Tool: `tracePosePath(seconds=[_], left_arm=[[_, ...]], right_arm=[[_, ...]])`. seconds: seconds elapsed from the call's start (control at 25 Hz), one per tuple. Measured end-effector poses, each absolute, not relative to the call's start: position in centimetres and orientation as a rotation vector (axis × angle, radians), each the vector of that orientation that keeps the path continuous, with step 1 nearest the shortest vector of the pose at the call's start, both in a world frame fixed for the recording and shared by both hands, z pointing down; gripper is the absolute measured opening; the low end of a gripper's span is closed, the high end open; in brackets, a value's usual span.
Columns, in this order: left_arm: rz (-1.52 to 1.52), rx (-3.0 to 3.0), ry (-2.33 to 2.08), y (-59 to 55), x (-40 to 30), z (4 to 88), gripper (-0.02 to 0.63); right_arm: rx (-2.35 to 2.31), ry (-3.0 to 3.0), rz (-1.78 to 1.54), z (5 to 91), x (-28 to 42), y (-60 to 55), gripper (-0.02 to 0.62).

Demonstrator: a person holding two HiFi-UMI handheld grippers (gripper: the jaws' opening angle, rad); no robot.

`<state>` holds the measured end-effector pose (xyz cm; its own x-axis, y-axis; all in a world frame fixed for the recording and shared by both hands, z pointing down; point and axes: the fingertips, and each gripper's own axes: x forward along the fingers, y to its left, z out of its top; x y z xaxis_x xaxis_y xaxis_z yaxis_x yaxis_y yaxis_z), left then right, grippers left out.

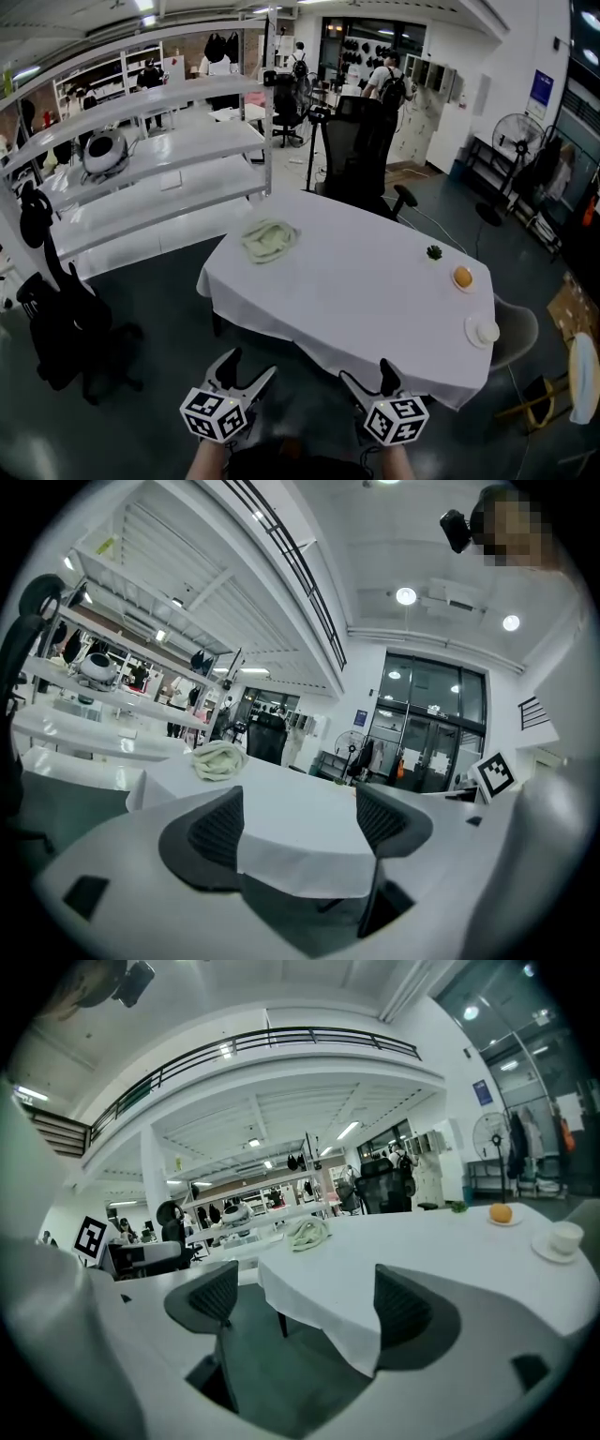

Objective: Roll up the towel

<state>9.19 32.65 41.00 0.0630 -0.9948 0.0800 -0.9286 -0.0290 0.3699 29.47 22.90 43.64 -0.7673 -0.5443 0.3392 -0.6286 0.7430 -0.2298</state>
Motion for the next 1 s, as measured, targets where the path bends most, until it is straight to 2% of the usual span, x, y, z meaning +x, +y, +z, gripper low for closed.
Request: tracePosePath(seconds=[0.52, 1.0], left_arm=[[-0.254, 1.942, -1.925, 33.5, 8.3, 43.0, 0.385], [-0.234, 1.972, -1.863, 25.7, 5.1, 44.3, 0.385]], right_arm=[[0.867, -2.648, 0.564, 46.1, 28.2, 24.3, 0.454], [0.916, -2.623, 0.568, 46.4, 24.7, 17.2, 0.454]])
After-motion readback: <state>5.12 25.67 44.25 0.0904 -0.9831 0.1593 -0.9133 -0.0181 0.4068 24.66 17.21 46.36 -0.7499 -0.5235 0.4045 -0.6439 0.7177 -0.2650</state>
